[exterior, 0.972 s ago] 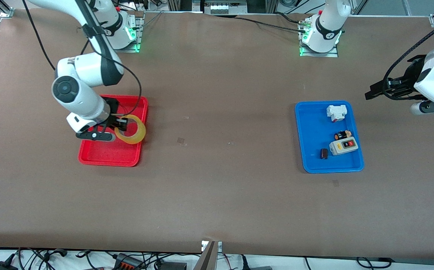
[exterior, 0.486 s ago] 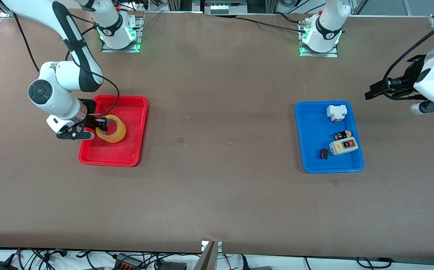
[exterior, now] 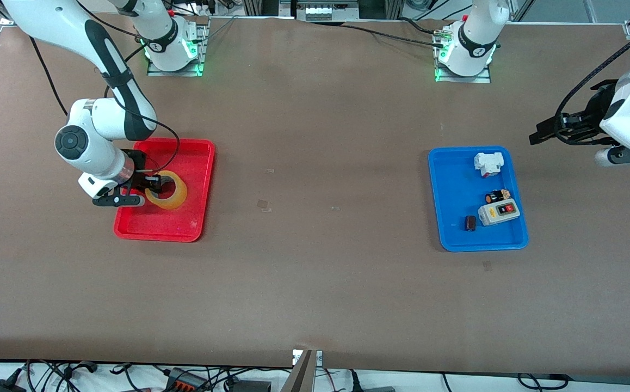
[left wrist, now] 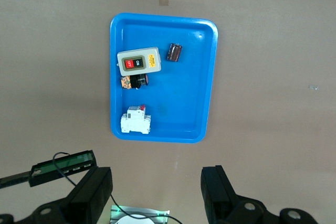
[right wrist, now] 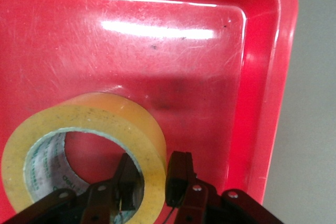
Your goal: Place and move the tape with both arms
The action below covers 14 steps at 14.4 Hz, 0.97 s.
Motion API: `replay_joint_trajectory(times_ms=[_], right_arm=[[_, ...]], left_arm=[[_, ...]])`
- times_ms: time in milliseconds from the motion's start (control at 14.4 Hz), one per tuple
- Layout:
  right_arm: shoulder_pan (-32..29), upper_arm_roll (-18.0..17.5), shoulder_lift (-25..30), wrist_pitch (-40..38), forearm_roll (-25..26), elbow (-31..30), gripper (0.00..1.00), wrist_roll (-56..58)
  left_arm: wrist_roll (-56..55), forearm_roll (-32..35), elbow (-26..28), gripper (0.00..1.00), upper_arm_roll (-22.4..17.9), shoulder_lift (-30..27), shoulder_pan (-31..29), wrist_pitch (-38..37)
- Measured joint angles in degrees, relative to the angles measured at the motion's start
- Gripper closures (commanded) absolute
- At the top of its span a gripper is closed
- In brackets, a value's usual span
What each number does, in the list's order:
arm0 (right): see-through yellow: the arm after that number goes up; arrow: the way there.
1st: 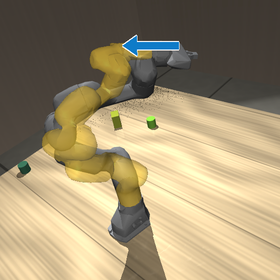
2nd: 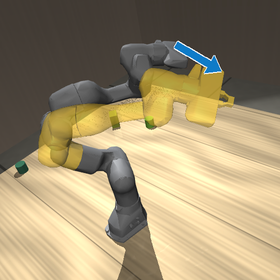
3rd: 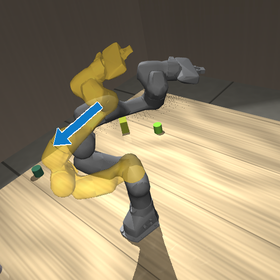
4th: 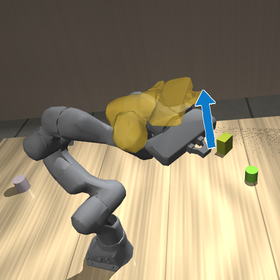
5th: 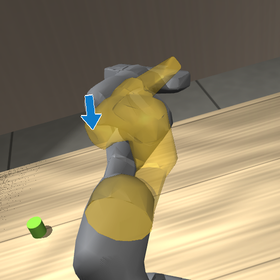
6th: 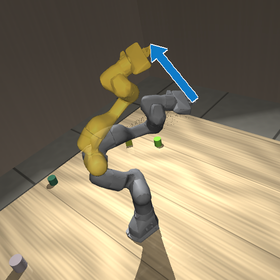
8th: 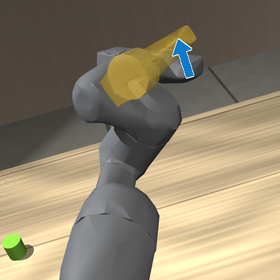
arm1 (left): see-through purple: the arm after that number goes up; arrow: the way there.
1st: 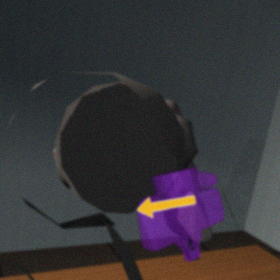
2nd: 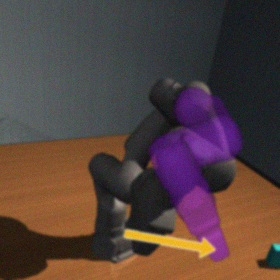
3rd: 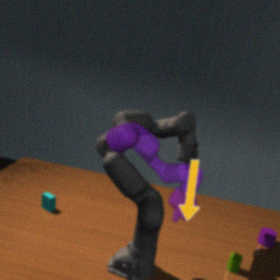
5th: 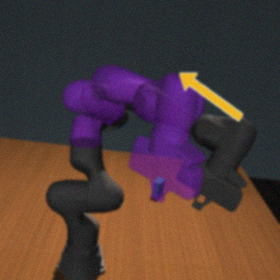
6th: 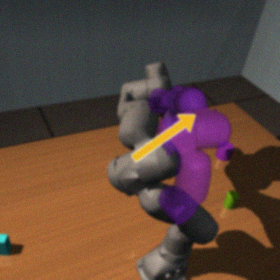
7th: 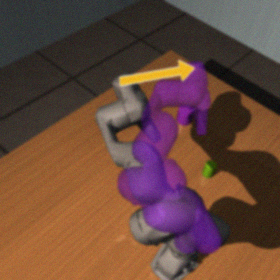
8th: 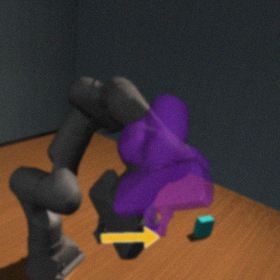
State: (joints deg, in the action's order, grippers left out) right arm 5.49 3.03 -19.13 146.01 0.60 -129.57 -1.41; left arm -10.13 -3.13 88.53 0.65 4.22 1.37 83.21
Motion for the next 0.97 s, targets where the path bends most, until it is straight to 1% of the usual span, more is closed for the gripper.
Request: replay_joint_trajectory(times_ms=[69,208,347,417,556,694,833,972], right_arm=[[0.0,0.0,0.2,0.1,0.0,0.1,0.02,0.0],[0.0,0.0,1.3,0.2,0.0,0.7,0.02,0.0],[0.0,-0.1,3.6,-0.8,0.0,1.6,0.02,0.0],[0.0,-0.1,5.2,-2.5,0.0,2.4,0.02,0.0],[0.0,0.0,8.8,-9.5,0.0,5.7,0.02,0.0],[0.0,0.0,12.1,-18.1,0.0,10.6,0.02,-0.2],[-0.1,0.2,14.5,-26.5,0.0,16.2,0.02,-0.3],[-0.4,1.0,15.7,-34.4,0.0,22.0,0.02,-0.4]], left_arm=[[0.0,0.0,0.0,0.00,0.0,0.0,0.0,0.0],[0.0,0.0,0.0,0.00,0.0,0.0,0.0,0.0],[0.0,0.0,0.0,0.00,0.0,0.0,0.0,0.0],[0.0,0.0,0.0,0.00,0.0,0.0,0.0,0.0],[0.0,0.0,0.0,0.00,0.0,0.0,0.0,0.0],[0.0,0.0,0.0,0.00,0.0,0.0,0.0,0.0],[0.0,0.0,0.0,0.00,0.0,0.0,0.0,0.0],[0.0,0.0,0.0,0.00,0.0,0.0,0.0,0.0]])
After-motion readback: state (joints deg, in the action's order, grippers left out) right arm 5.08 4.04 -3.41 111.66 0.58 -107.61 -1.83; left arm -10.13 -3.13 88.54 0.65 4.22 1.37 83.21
